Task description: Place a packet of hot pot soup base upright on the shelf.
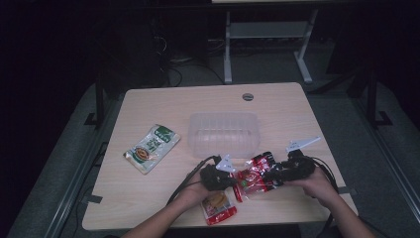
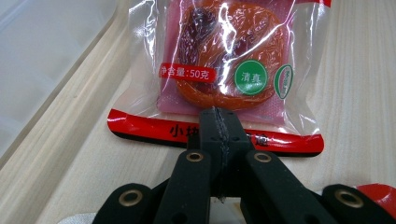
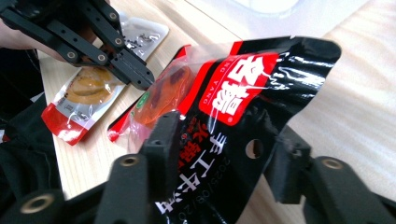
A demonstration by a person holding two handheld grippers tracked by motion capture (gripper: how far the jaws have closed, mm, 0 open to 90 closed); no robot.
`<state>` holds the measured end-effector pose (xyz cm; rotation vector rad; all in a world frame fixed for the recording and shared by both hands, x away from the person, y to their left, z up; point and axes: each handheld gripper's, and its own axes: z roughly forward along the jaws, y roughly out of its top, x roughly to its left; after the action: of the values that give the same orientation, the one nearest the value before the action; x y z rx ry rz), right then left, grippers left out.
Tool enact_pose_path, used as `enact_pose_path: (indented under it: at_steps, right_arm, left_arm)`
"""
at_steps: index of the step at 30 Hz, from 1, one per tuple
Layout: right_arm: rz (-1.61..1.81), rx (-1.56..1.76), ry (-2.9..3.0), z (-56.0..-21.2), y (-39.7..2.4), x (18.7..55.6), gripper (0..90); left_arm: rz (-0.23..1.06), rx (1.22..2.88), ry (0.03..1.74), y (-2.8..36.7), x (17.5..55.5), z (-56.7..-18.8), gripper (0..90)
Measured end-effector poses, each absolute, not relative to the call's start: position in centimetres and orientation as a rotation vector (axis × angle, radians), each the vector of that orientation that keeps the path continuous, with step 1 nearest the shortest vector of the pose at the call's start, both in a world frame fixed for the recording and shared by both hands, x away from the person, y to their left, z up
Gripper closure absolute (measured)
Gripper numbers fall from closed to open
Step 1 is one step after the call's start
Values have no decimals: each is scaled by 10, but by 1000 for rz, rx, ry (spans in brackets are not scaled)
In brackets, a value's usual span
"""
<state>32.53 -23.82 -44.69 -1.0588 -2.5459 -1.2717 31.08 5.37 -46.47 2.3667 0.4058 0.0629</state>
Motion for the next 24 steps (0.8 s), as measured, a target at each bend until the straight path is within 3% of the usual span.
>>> enact_pose_path:
  at_steps: [24]
  right_arm:
    - [-1309, -895, -2574, -442, -231, 326, 881]
  left_arm:
    - [66, 2366, 395, 54, 311, -465, 898]
